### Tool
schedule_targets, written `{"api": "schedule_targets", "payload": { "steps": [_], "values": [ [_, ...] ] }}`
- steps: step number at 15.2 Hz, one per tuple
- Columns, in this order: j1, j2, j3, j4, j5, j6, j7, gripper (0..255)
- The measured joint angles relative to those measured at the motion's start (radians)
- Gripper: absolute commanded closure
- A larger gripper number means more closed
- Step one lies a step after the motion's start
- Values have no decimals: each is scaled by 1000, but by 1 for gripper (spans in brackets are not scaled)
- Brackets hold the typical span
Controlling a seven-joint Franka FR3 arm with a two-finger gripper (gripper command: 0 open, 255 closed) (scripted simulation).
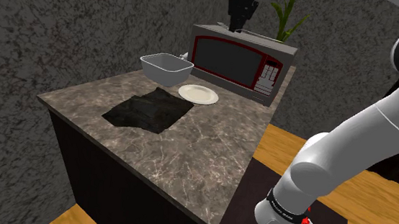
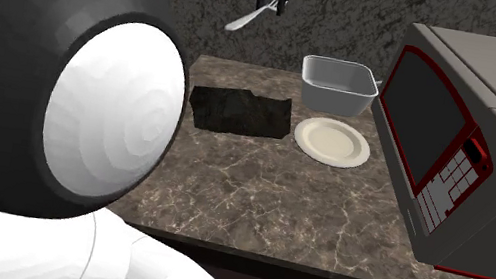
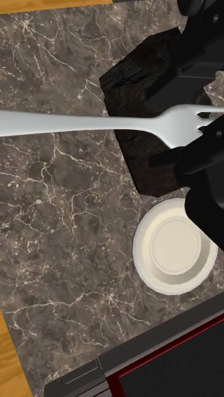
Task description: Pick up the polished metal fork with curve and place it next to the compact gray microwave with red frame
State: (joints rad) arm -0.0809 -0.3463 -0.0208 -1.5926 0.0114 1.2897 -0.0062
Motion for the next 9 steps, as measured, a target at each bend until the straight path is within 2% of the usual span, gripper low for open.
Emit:
{"api": "schedule_targets", "payload": {
  "steps": [9],
  "values": [
    [-64, -20, -161, -9, -51, -10, -231, 255]
  ]
}}
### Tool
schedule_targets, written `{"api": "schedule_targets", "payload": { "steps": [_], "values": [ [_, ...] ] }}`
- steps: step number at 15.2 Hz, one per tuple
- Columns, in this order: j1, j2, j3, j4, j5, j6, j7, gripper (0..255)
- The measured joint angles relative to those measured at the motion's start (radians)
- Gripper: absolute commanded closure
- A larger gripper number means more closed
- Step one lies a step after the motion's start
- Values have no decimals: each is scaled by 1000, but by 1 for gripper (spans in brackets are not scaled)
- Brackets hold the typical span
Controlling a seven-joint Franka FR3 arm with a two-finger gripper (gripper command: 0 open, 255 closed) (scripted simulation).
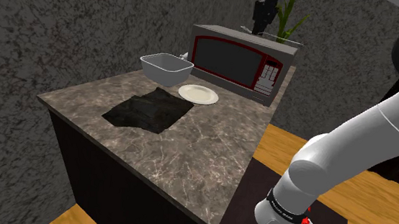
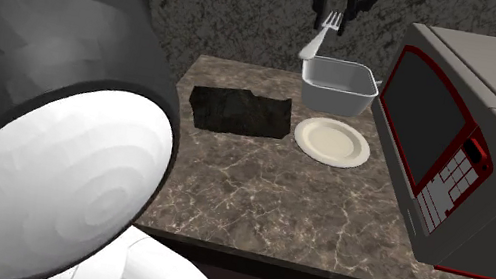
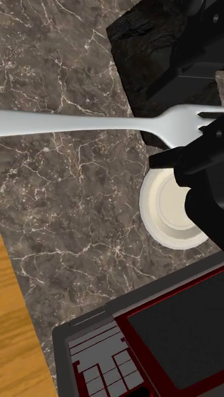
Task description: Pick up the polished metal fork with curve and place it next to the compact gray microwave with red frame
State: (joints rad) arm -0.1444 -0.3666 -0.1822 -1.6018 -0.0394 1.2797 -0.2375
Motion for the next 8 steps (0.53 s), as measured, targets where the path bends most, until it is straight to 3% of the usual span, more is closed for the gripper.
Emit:
{"api": "schedule_targets", "payload": {
  "steps": [8],
  "values": [
    [-56, 61, -163, 73, -31, -7, -226, 255]
  ]
}}
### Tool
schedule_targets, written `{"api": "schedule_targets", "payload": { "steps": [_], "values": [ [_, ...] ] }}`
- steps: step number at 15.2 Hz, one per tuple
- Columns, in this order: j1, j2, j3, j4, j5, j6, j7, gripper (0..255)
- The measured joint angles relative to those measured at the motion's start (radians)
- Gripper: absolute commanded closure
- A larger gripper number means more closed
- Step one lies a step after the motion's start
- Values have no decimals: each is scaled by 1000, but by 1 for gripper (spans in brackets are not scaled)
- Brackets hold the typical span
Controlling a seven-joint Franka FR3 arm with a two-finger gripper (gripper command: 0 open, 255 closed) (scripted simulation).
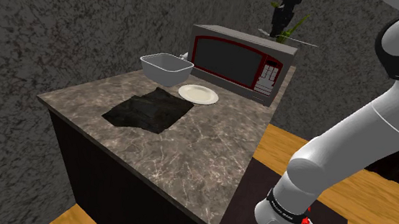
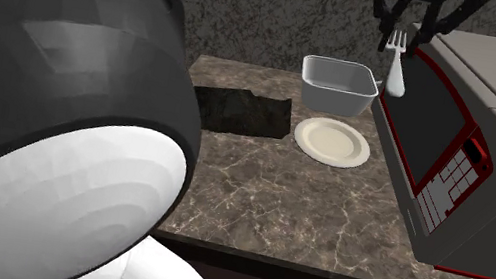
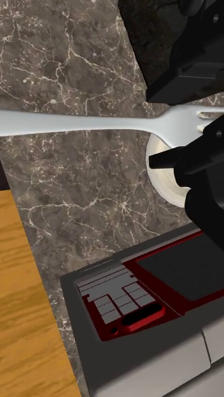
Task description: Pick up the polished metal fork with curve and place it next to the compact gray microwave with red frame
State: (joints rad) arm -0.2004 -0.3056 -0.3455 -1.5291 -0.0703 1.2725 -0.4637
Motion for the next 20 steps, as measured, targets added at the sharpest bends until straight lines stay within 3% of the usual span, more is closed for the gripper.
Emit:
{"api": "schedule_targets", "payload": {
  "steps": [4, 20],
  "values": [
    [-23, 21, -61, 10, -6, 13, -85, 255],
    [-36, -83, -51, -308, -40, 232, -64, 255]
  ]
}}
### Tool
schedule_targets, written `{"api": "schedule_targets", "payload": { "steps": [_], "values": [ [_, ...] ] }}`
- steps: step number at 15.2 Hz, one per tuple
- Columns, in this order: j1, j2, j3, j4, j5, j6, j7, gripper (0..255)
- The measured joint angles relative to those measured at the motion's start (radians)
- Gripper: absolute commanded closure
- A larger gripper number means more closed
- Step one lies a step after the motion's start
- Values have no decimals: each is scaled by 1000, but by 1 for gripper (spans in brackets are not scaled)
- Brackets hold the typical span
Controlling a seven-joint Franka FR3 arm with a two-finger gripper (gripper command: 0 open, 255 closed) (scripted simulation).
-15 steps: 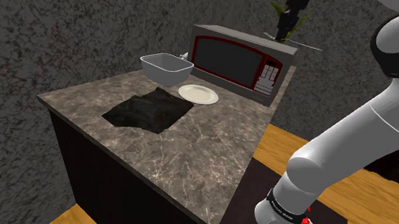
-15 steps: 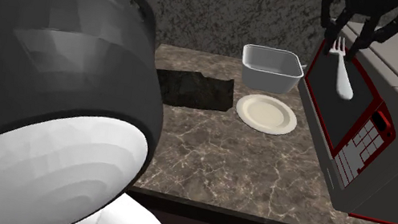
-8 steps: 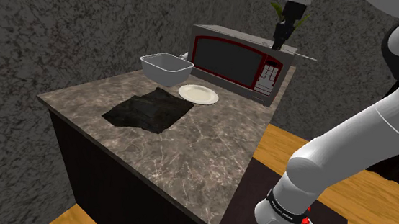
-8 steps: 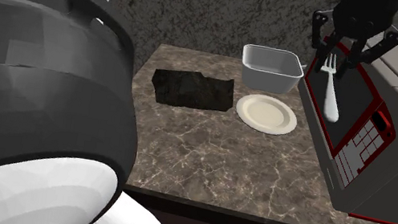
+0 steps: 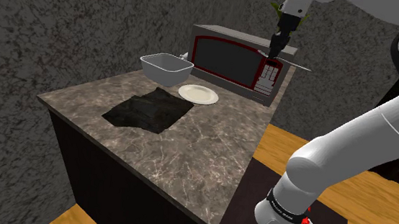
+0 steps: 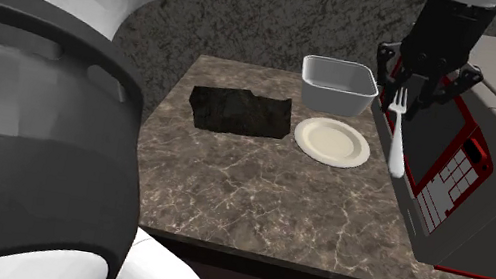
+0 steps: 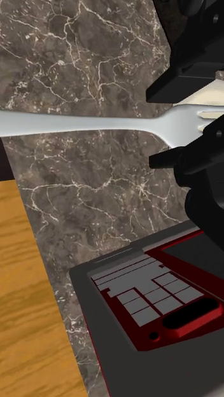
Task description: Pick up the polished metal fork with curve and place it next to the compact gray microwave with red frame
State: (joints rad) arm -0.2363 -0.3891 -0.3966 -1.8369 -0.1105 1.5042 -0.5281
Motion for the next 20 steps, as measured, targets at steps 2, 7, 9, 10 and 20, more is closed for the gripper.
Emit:
{"api": "schedule_targets", "payload": {
  "steps": [2, 7, 9, 10, 20],
  "values": [
    [-2, -12, 1, -37, -4, 26, 3, 255],
    [-8, -38, -1, -134, -14, 97, 8, 255],
    [-10, -43, -3, -165, -16, 124, 9, 255],
    [-10, -44, -4, -177, -17, 135, 9, 255],
    [-18, -61, -14, -326, -29, 267, 13, 255]
  ]
}}
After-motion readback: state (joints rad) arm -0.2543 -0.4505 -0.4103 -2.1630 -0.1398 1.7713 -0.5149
